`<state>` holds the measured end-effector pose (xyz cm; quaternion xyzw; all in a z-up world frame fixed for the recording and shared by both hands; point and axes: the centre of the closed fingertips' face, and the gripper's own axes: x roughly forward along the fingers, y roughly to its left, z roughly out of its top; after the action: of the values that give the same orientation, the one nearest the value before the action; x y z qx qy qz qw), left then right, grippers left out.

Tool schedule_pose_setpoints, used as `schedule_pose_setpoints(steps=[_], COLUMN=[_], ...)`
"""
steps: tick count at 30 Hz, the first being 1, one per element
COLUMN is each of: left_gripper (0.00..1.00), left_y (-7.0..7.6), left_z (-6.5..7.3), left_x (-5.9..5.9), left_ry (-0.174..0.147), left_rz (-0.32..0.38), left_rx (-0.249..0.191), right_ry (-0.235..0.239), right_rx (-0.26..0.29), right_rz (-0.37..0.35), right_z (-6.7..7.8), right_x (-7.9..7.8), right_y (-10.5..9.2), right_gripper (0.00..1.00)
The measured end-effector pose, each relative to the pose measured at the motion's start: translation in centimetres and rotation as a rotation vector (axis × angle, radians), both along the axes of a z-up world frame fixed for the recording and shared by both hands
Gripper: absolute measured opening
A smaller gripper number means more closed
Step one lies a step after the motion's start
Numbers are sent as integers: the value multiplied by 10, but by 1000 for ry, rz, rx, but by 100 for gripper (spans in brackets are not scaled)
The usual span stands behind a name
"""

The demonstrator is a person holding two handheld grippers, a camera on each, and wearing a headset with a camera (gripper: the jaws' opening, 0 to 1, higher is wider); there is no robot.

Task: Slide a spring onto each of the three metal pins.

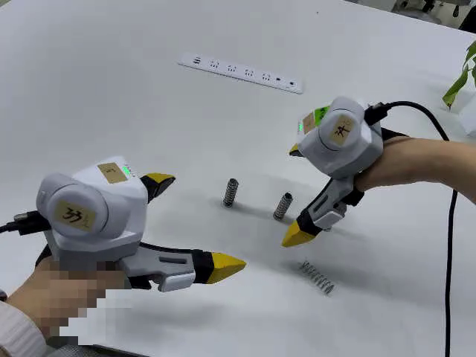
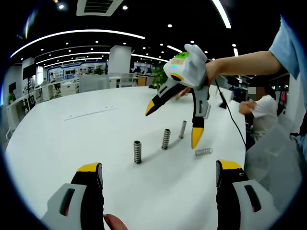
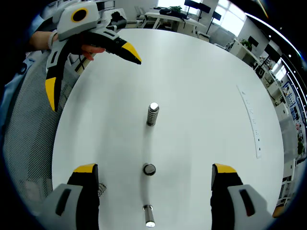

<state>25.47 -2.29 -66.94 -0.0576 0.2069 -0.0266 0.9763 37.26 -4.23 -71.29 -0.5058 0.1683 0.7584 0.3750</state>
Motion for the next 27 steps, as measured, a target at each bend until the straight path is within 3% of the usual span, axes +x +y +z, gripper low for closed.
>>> schedule_pose_setpoints(steps=[4,14,27], left_gripper=[100,100,100], left_y=[-1,-1,-6], left_z=[2,8,14], left_x=[0,0,5], left_ry=[4,11,19], left_rz=[-11,-42,-89], left_rx=[10,27,53], right_ry=[20,75,127], right_rx=[49,103,163], right_rz=[-47,-161,-283], right_z=[8,22,28], right_x=[3,11,17], right_y=[-4,-30,-71], right_gripper=[99,99,99])
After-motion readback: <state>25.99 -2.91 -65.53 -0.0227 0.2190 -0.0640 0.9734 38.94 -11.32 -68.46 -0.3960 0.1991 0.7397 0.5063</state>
